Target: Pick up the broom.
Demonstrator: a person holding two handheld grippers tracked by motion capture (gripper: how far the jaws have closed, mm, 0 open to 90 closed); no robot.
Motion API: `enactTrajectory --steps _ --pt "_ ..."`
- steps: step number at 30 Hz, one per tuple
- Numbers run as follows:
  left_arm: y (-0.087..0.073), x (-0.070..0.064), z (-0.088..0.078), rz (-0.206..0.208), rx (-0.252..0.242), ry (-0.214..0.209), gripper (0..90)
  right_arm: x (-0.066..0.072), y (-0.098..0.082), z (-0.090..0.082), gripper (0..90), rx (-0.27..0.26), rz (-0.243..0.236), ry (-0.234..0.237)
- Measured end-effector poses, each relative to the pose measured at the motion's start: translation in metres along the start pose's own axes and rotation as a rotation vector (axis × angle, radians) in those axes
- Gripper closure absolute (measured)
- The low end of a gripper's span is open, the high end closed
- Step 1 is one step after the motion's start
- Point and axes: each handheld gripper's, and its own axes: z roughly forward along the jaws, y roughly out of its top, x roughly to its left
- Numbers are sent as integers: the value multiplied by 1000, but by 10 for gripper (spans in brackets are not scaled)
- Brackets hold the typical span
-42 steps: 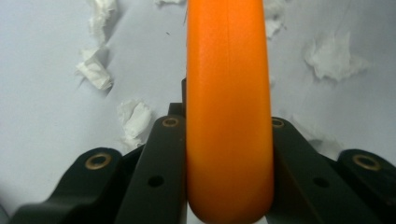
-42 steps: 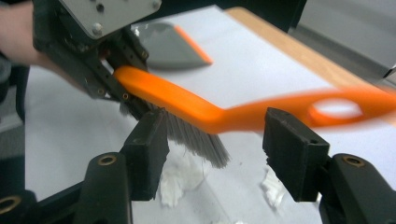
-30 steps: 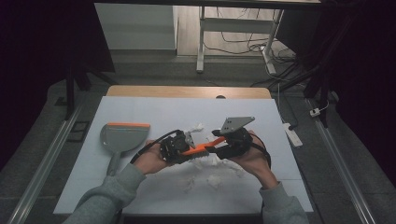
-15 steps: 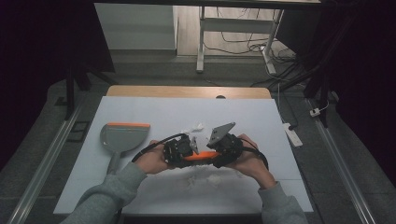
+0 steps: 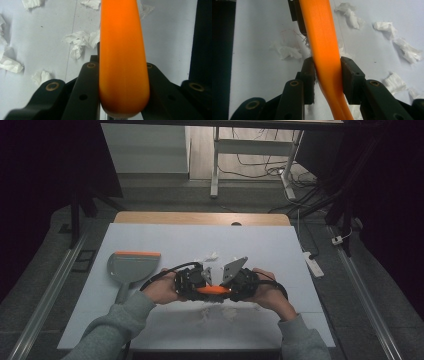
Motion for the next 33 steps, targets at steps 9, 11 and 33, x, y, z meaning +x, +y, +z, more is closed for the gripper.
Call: enactTrajectory --steps 9,11,33 --pt "-9 5 -17 -91 -127 148 531 -3 -3 -6 708 -39 39 -26" --pt "-15 4 -26 -130 -173 215 417 -6 -4 -10 708 -56 49 -47" --pt "-159 -45 -45 -546 -380 428 274 -31 -33 -40 707 -149 292 -187"
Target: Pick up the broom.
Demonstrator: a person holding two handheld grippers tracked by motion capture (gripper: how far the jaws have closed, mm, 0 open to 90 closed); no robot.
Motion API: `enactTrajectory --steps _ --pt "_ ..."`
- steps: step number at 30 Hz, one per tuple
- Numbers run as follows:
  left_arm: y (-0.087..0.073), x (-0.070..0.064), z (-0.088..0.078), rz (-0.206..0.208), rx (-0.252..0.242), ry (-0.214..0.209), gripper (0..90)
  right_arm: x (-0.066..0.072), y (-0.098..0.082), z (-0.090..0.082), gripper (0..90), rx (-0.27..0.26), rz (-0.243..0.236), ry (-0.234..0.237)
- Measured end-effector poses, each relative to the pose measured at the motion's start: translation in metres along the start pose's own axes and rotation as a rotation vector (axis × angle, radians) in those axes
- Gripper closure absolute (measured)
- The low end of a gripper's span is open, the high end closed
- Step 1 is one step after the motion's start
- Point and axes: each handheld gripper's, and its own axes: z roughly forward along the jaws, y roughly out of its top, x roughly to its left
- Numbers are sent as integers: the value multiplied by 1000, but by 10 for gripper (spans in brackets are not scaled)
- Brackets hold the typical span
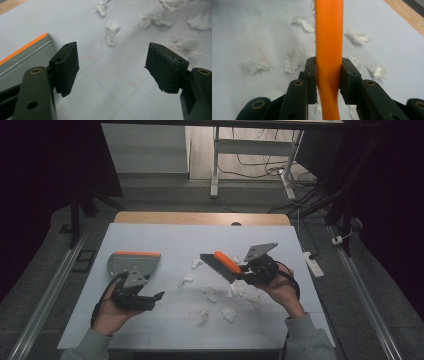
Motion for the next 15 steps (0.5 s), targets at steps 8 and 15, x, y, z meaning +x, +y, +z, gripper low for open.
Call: enactTrajectory --steps 8,15 --pt "-30 11 -10 -71 -28 49 279 -15 -10 -17 707 -16 72 -62" --pt "-52 21 -10 -114 -32 70 280 -31 -20 -35 707 10 171 -158"
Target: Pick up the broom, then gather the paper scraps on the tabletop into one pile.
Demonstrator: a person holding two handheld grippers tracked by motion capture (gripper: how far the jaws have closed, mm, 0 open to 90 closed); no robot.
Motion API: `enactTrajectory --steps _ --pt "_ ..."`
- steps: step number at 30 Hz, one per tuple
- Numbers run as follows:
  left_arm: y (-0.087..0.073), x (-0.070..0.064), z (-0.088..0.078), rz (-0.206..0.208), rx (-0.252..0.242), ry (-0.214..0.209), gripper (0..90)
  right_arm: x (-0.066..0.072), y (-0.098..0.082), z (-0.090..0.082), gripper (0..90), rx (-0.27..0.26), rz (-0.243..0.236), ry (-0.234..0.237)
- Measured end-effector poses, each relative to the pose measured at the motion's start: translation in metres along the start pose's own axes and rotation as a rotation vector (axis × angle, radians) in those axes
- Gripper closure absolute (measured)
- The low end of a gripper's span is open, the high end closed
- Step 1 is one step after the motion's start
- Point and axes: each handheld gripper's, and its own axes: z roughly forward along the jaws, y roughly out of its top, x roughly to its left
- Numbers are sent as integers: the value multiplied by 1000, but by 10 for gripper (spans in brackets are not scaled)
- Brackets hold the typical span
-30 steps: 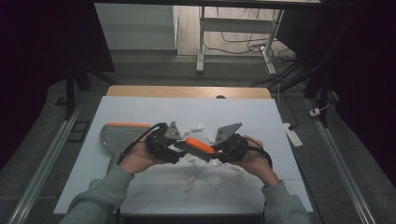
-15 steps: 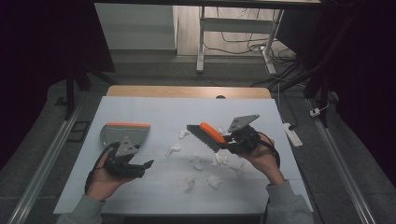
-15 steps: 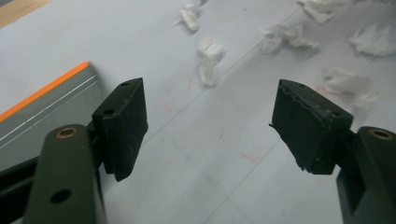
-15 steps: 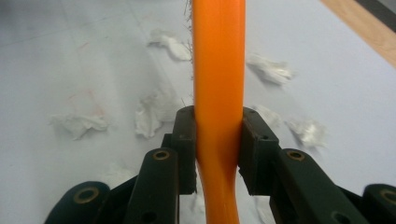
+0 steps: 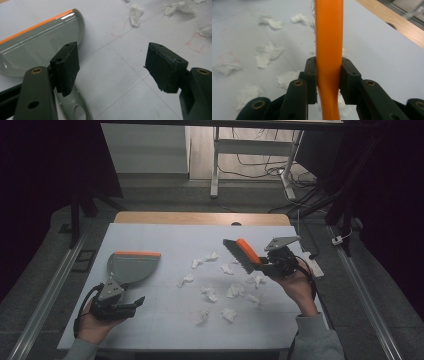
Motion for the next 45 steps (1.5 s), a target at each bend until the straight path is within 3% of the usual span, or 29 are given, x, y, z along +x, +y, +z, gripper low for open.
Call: enactTrajectory --steps 6,10,16,21,27,34,37,45 --pt "-3 3 2 -8 -14 10 280 -18 -11 -19 707 39 101 -100" --pt "-3 2 4 -3 -6 9 279 -28 -17 -28 707 64 140 -164" --pt "-2 2 6 -2 -1 6 276 -37 -27 -27 707 90 208 -162" --pt "-2 2 11 3 12 -1 275 -43 -34 -21 707 164 244 -203" --pt "-2 1 16 13 30 -12 275 -49 -42 -5 707 246 265 -217" --pt "-3 1 16 11 28 -12 276 -49 -46 15 707 378 292 -244" --pt "-3 0 16 16 32 -9 276 -45 -42 21 708 385 298 -225" --pt "-3 -1 16 18 31 -7 277 -14 -21 46 709 443 188 -202"
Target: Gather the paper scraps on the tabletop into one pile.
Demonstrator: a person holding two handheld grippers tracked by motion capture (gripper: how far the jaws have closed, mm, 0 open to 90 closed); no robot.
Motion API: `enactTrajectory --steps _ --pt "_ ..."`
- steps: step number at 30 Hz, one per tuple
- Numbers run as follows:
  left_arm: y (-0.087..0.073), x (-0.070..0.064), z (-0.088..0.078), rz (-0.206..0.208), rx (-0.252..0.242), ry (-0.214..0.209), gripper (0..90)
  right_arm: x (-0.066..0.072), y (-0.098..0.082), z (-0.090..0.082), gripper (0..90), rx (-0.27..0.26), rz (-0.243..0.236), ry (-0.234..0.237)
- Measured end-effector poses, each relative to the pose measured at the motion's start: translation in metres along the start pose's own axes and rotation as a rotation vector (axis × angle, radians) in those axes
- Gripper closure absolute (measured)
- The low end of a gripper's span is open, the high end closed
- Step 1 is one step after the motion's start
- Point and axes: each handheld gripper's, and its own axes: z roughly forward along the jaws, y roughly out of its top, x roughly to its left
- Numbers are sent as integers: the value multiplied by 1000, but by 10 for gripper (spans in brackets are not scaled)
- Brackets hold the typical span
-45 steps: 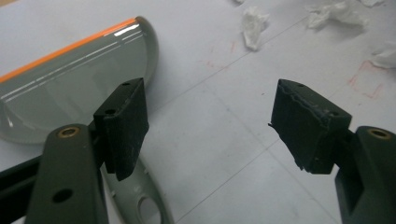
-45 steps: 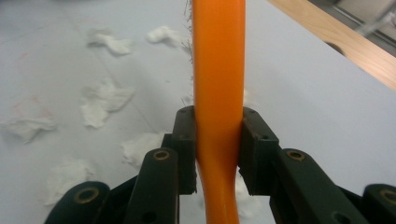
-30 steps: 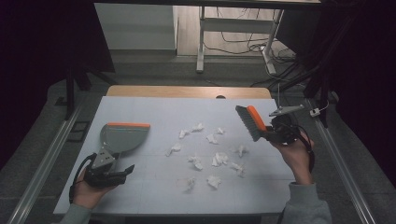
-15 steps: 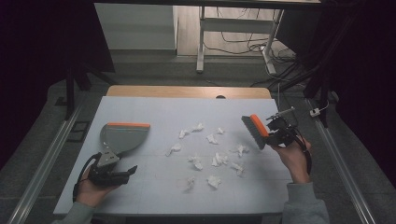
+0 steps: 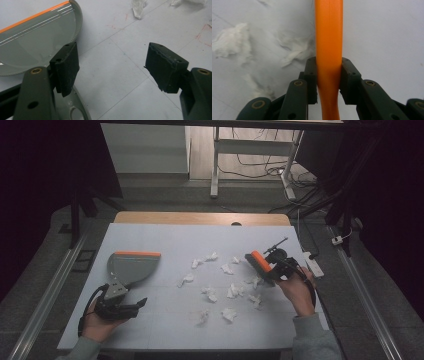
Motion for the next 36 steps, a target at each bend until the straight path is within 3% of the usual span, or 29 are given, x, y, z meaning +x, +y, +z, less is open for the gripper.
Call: enactTrajectory --steps 3,9,10,14,17,22,29,33,36 --pt "0 0 1 0 3 2 277 14 6 0 709 0 -38 12" --pt "0 0 0 -2 1 2 276 31 16 -5 709 -97 -69 209" --pt "0 0 0 -2 -1 2 277 32 17 -8 708 -113 -66 214" --pt "-1 0 -1 -4 -4 1 277 28 18 -21 708 -169 -63 122" --pt "0 1 -2 -5 -4 3 277 17 16 -24 708 -202 -36 114" --pt "1 2 -2 -10 -12 -3 277 0 26 -11 708 -196 -21 69" --pt "0 2 -2 -9 -12 -9 277 -11 70 17 708 -91 -88 22" --pt "-1 2 -3 -9 -15 -14 278 -7 89 31 708 -9 -139 14" --pt "-2 3 -4 -7 -17 -19 278 3 96 33 709 8 -170 48"
